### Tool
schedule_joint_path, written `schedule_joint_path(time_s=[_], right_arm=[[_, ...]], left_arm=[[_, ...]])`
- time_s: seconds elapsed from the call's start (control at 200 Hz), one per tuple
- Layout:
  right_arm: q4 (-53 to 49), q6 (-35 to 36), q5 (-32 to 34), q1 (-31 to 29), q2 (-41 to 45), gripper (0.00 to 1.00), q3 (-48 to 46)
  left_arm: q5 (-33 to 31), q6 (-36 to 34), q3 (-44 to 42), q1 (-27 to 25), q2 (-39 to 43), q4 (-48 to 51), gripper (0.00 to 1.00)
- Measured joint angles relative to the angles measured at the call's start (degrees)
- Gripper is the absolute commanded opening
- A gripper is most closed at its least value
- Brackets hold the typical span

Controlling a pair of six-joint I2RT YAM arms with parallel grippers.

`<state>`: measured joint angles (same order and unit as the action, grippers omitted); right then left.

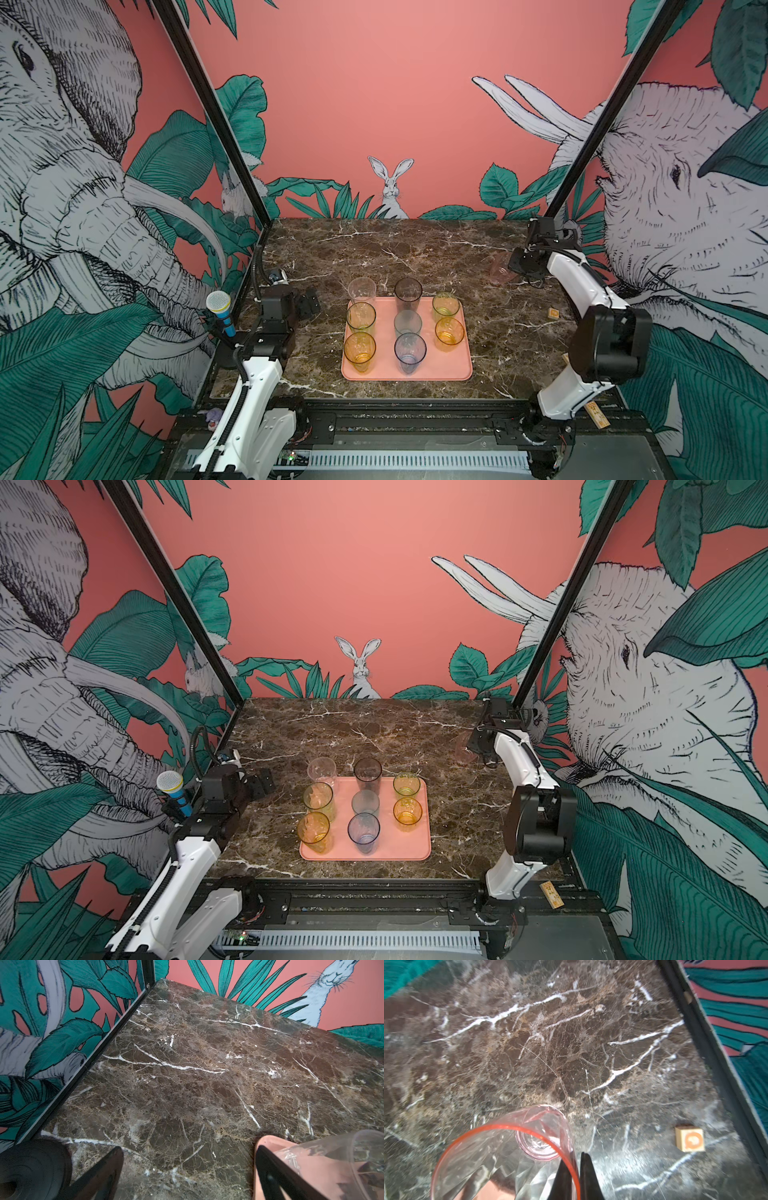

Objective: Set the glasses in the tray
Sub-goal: 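Lift the pink glass with the right gripper and carry it to the tray's near corner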

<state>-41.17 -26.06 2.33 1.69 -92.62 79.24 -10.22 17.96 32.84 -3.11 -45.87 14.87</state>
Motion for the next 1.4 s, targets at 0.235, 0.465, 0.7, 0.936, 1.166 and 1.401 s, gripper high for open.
schedule_joint_path(time_s=[0.235, 0.465, 0.7, 0.936, 1.166, 1.401], right_arm=[[-6.2, 1.2, 0.0, -2.7, 10.9, 0.00, -3.0], [-12.7, 1.7, 0.0, -6.8, 19.5, 0.00, -6.0], [-18.9, 1.2, -0.1, -10.9, 28.3, 0.00, -8.1], [-25.1, -1.6, -0.5, -15.0, 38.5, 0.00, -9.9], [-29.1, -4.1, -0.5, -18.7, 45.2, 0.00, -14.5], [-29.8, -5.3, -0.4, -21.7, 47.7, 0.00, -19.2]], left_arm=[[-1.2, 0.3, -1.2, 0.0, 2.8, -0.3, 0.99], [-2.0, 0.3, -4.7, 0.0, 2.7, -1.7, 0.99], [-2.8, 0.2, -5.3, 0.0, 0.7, -6.3, 0.99], [-3.8, 0.2, -7.3, 0.0, -1.3, -10.6, 0.99], [-3.9, 0.3, -8.2, 0.0, -3.1, -13.8, 0.99], [-3.9, 0.3, -8.7, 0.0, -3.7, -15.3, 0.99]])
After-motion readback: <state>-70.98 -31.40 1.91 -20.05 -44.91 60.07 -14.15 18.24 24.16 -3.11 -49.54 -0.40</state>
